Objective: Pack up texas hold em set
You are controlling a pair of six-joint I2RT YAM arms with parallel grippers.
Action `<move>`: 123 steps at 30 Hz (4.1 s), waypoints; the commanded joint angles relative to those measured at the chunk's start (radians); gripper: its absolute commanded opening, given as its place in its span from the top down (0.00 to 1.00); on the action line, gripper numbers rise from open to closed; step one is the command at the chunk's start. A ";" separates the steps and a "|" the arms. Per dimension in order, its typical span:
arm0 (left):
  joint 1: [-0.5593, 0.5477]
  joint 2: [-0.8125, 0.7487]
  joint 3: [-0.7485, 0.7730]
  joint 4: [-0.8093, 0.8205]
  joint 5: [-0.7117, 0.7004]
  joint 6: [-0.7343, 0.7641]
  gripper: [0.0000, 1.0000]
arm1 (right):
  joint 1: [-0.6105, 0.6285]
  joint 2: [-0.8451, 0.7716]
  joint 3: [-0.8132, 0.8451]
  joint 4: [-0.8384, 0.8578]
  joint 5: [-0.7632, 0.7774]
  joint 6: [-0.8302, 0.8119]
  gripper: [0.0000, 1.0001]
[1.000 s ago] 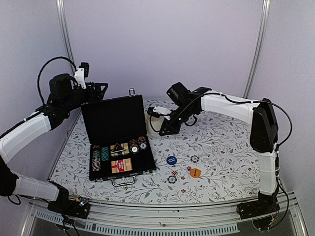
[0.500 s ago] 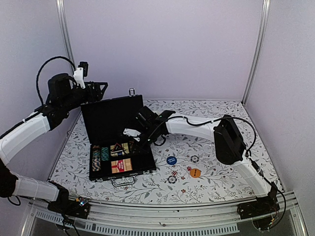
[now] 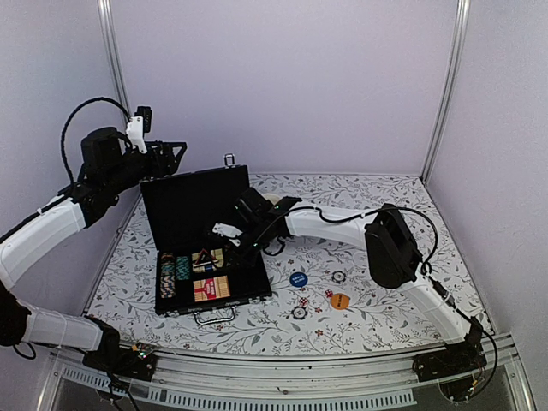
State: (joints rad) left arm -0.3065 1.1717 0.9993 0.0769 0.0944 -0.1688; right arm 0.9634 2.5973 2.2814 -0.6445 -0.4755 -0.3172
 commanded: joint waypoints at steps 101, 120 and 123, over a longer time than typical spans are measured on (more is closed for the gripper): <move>-0.756 1.058 0.818 -0.929 0.099 -0.113 0.59 | -0.801 -1.139 -1.185 0.278 -0.215 -0.132 0.58; -0.812 1.172 0.921 -1.044 0.002 -0.097 0.64 | -0.801 -1.125 -1.185 0.269 -0.222 -0.141 0.58; -0.813 1.172 0.918 -1.050 0.001 -0.094 0.68 | -0.801 -1.124 -1.184 0.268 -0.224 -0.143 0.58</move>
State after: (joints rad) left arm -1.1038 2.3260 1.8984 -0.9386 0.1123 -0.2764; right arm 0.1623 1.4624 1.0954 -0.3767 -0.6762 -0.4480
